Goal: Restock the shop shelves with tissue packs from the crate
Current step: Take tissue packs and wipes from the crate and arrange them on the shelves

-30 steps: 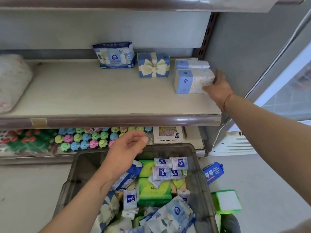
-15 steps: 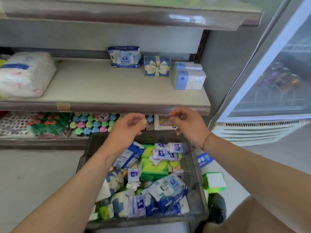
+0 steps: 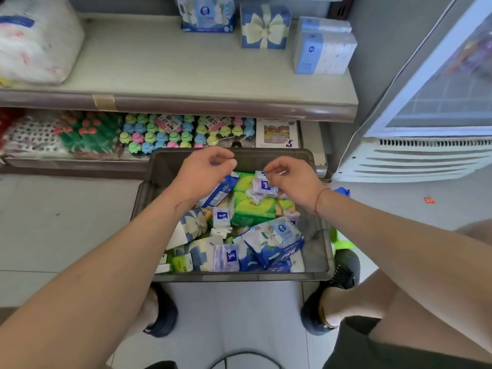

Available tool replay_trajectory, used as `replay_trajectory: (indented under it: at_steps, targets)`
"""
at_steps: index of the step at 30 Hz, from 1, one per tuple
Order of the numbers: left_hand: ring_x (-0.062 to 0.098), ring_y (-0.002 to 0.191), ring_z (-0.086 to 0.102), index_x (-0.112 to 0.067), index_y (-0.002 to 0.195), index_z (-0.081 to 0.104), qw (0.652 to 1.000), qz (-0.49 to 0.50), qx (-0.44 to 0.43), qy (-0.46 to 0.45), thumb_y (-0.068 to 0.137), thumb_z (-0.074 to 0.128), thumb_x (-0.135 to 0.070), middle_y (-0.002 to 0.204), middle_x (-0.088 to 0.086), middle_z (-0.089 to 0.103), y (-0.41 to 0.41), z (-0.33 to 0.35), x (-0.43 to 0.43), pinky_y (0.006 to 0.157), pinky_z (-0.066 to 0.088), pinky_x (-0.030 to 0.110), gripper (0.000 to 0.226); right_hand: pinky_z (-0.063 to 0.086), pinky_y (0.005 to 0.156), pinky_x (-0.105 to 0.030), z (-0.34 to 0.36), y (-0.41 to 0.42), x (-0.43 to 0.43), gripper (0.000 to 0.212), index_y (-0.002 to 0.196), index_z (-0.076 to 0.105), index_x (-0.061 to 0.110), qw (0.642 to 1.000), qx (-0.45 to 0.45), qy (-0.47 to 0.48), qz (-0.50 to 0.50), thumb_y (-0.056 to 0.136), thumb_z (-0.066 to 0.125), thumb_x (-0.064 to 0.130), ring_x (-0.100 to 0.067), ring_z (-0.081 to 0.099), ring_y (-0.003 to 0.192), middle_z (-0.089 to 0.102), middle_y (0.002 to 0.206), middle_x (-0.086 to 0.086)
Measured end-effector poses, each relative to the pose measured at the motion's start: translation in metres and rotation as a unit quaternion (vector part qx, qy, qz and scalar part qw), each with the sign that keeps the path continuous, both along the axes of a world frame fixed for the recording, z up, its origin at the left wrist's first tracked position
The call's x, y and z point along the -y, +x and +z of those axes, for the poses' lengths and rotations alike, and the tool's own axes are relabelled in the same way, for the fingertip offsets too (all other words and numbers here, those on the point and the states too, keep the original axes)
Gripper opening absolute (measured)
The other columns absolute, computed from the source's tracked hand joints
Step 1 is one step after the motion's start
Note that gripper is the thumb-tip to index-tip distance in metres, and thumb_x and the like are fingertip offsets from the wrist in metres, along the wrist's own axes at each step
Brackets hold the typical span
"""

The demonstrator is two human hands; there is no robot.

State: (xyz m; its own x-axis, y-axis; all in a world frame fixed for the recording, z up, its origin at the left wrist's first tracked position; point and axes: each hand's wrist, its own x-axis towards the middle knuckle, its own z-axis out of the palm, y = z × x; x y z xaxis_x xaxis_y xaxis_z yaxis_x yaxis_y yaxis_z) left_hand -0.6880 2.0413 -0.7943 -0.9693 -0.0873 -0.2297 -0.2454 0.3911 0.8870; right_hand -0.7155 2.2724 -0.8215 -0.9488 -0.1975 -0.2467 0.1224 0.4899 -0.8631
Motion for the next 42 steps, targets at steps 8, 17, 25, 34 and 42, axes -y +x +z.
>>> replay_trajectory:
  at_steps: [8, 17, 25, 34, 42]
  targets:
    - [0.032, 0.126, 0.054, -0.008, 0.135, 0.053, 0.943, -0.151, 0.184, -0.231, 0.099, 0.061, -0.035, 0.138, 0.014, 0.058, -0.004, -0.109, -0.021, 0.098, 0.042, 0.034, 0.046, 0.043, 0.081, -0.033, -0.078, -0.018, 0.006, 0.037, 0.121, 0.066, 0.000, 0.916, 0.192, 0.319, 0.145, 0.098, 0.055, 0.027, -0.025, 0.052, 0.094, 0.059, 0.104, -0.013]
    - [0.037, 0.144, 0.037, -0.007, 0.150, 0.037, 0.951, -0.067, 0.255, -0.161, 0.093, 0.055, -0.047, 0.157, 0.018, 0.039, -0.039, -0.173, -0.037, 0.118, 0.032, 0.042, 0.072, 0.051, 0.093, -0.031, -0.141, -0.031, 0.012, 0.083, 0.133, 0.049, 0.012, 0.946, 0.211, 0.236, 0.069, 0.067, 0.091, 0.039, -0.025, 0.059, 0.110, 0.058, 0.124, -0.005]
    - [0.023, 0.135, 0.051, -0.040, 0.157, 0.021, 0.951, -0.112, 0.275, -0.091, 0.054, 0.078, -0.068, 0.149, -0.005, 0.053, -0.056, -0.193, -0.010, 0.110, 0.046, 0.045, 0.121, 0.030, 0.114, -0.029, -0.161, -0.026, 0.003, 0.117, 0.154, 0.025, 0.016, 0.954, 0.149, 0.223, 0.135, 0.061, 0.096, 0.028, -0.030, 0.029, 0.145, 0.026, 0.156, -0.013]
    - [0.026, 0.112, 0.061, -0.029, 0.146, 0.029, 0.926, -0.163, 0.282, -0.189, 0.084, 0.072, -0.054, 0.129, 0.003, 0.059, -0.085, -0.177, -0.021, 0.084, 0.045, 0.033, 0.080, 0.050, 0.089, -0.030, -0.141, -0.015, 0.004, 0.076, 0.126, 0.047, 0.025, 0.978, 0.096, 0.132, 0.128, 0.064, 0.091, 0.019, -0.020, 0.055, 0.109, 0.050, 0.123, -0.002]
    - [0.020, 0.111, 0.061, -0.035, 0.145, 0.040, 0.956, -0.129, 0.236, -0.119, 0.065, 0.089, -0.044, 0.128, -0.002, 0.060, -0.081, -0.183, -0.021, 0.093, 0.054, 0.036, 0.094, 0.053, 0.088, -0.029, -0.130, -0.010, -0.009, 0.078, 0.123, 0.044, 0.038, 0.983, 0.103, 0.081, 0.130, 0.064, 0.087, 0.010, -0.018, 0.053, 0.114, 0.044, 0.127, 0.004]
